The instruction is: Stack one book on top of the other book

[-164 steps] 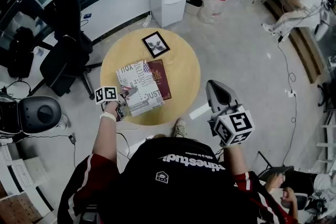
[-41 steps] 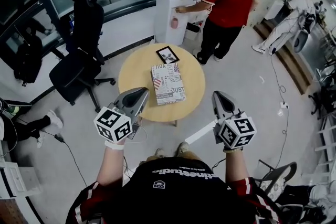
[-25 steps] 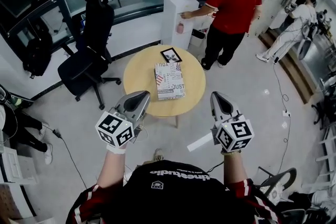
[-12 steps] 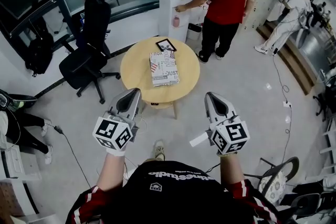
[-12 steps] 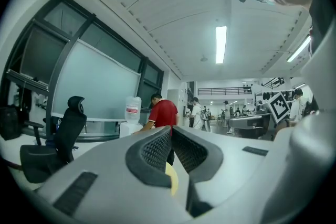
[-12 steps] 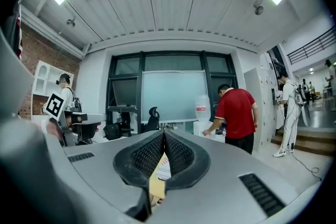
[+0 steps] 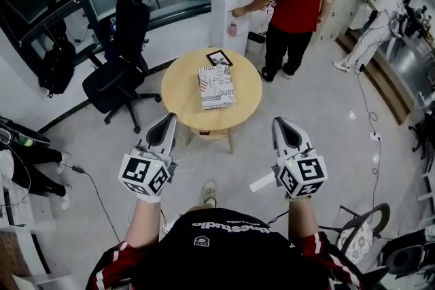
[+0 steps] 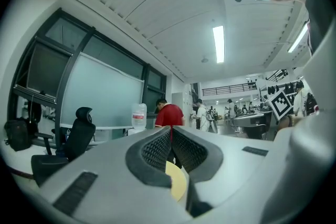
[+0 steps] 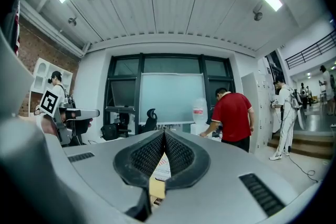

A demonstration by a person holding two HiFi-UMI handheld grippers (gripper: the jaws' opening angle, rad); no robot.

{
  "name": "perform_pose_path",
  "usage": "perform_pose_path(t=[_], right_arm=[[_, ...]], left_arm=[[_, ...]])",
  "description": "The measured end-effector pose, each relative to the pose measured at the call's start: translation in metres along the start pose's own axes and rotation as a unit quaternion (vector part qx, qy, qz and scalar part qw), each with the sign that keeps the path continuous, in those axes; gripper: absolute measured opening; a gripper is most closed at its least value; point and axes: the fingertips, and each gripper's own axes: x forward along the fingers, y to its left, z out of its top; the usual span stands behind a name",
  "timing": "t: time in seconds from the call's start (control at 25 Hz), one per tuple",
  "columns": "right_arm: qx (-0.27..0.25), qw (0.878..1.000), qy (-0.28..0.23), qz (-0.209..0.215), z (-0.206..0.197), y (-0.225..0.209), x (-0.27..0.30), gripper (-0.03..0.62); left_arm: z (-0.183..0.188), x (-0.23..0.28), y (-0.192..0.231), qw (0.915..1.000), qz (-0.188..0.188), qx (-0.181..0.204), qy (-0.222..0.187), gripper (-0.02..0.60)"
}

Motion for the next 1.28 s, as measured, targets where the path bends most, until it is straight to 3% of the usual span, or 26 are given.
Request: perform_pose_path(t=[0.72,0.92,1.28], right_arm=[[0.000,1.000,-0.013,-0.002,0.014,0.007,-0.020,0.029],[-0.006,1.000,-0.014,0.000,0.018,0.008,-0.022,0.029],[-0.005,1.000,-0.010,0.001,0.011,0.009,-0.029,0.029]], left_arm=[[0.010,-0.013,-0.013,1.0000,-0.009,-0.002,0.000,0.023],[0.010,-0.015,-0.014,0.9996,-0.013,-0.023,-0.004,0.023],[0.008,-0.024,-0.018,0.9999,-0.004,-0.011,-0.003,0.023]])
